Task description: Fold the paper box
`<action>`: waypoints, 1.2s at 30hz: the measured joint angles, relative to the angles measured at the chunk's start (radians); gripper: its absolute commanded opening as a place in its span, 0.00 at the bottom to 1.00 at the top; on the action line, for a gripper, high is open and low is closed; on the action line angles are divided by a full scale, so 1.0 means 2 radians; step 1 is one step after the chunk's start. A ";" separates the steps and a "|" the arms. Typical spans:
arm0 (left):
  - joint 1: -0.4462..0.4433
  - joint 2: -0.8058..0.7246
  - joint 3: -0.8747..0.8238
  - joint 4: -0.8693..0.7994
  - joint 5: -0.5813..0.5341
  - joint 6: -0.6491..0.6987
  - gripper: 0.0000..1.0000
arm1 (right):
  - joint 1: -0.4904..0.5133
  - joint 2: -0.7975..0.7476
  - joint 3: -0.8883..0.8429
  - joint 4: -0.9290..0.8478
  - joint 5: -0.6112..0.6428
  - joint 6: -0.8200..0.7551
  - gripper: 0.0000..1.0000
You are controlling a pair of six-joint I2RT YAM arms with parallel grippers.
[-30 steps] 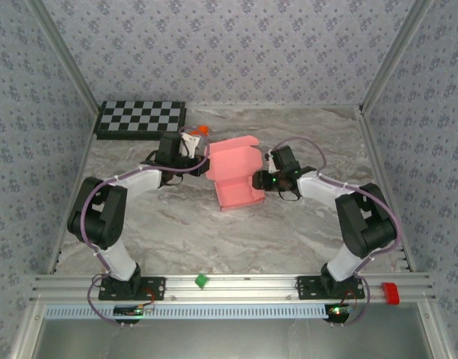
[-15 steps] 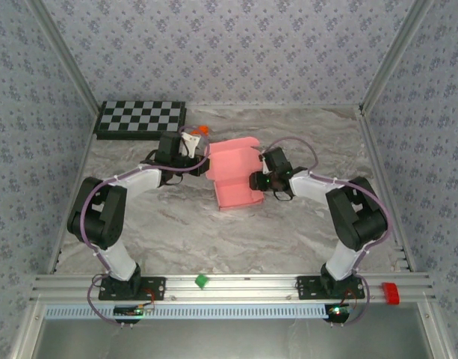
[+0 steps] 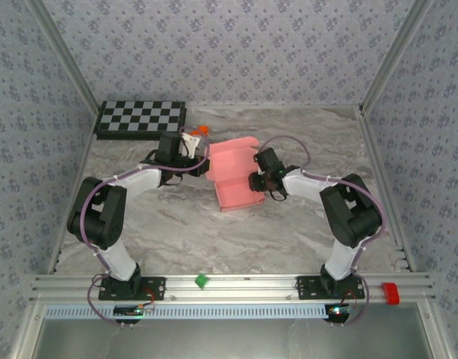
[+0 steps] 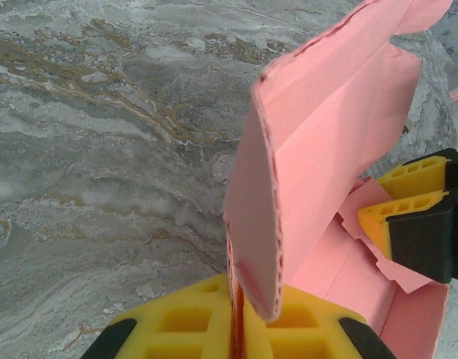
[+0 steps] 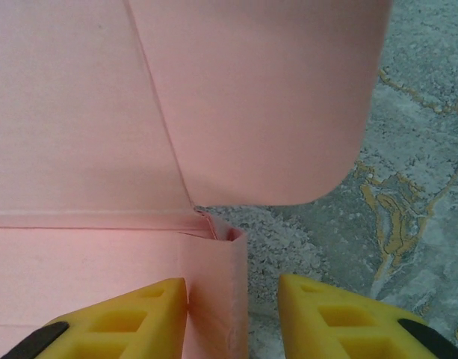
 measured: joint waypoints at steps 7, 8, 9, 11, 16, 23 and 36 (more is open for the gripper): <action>0.000 0.000 0.004 -0.002 0.000 0.001 0.10 | 0.010 0.019 0.019 -0.025 0.029 -0.008 0.34; 0.000 0.000 0.004 -0.002 0.000 0.001 0.10 | 0.012 0.020 0.021 -0.031 0.034 -0.009 0.33; 0.000 0.000 0.004 -0.002 0.000 0.001 0.10 | 0.013 0.022 0.023 -0.035 0.039 -0.010 0.33; 0.000 0.000 0.004 -0.002 0.002 0.001 0.10 | 0.015 0.025 0.029 -0.041 0.047 -0.013 0.30; 0.000 0.000 0.004 -0.002 0.003 0.001 0.10 | 0.022 0.035 0.042 -0.056 0.065 -0.016 0.27; 0.000 0.000 0.004 -0.003 0.004 0.001 0.10 | 0.030 0.047 0.053 -0.071 0.085 -0.021 0.25; 0.000 0.000 0.004 -0.003 0.008 0.001 0.10 | 0.040 0.066 0.082 -0.101 0.122 -0.024 0.15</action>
